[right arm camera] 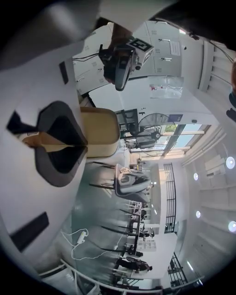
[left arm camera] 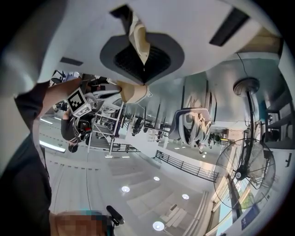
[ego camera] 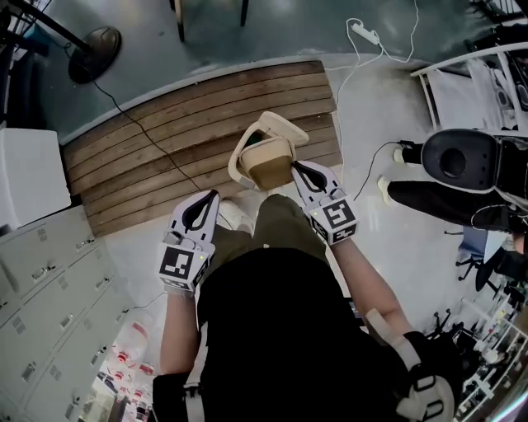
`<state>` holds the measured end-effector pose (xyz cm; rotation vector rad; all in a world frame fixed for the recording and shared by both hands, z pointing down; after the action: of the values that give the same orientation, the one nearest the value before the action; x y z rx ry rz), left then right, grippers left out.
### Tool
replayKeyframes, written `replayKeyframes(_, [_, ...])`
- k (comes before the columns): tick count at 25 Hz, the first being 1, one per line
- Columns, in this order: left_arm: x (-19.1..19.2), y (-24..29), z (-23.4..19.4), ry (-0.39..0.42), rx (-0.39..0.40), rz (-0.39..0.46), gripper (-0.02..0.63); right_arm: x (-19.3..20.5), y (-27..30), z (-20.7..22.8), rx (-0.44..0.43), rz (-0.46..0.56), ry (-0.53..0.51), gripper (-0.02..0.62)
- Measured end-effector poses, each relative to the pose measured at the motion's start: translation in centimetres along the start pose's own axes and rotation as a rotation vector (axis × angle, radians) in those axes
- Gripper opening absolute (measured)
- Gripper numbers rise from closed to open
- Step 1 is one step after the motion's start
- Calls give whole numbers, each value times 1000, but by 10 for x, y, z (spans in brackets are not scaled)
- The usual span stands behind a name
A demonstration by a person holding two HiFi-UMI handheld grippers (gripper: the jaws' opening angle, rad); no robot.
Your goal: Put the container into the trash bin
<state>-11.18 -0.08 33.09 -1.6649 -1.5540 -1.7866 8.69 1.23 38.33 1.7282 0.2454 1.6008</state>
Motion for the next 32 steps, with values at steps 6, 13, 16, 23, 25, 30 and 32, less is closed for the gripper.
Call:
replayKeyframes(6, [20, 11, 1, -1, 49, -51, 9, 41, 11, 7, 39, -56, 56, 25])
replayKeyframes(13, [45, 32, -12, -34, 62, -108, 9, 81, 44, 15, 41, -124, 115, 25])
replayKeyframes(16, [54, 43, -17, -68, 60, -123, 9, 97, 61, 18, 26, -157, 137, 25])
replayKeyframes(23, [77, 62, -34, -121, 50, -159, 9, 131, 100, 30, 9, -239, 150, 25])
replayKeyframes(25, [83, 64, -37, -130, 46, -171, 9, 140, 110, 30, 4, -254, 155, 25])
replayKeyframes(30, [90, 71, -41, -160, 23, -205, 9, 159, 133, 38, 0, -292, 183, 25])
replayKeyframes(32, [95, 74, -39, -164, 22, -207, 9, 167, 141, 42, -4, -301, 196, 25])
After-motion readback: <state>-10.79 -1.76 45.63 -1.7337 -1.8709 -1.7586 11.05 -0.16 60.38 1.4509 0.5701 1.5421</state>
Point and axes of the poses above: the fingertips, and each gripper's own axes: y forward along the fingers, z to its right, x out of its underside, the point moved 2 cm from there along -y, backward along the fingers, and after that the axes turned 10 degrees about -z, right-handed, at the moved point
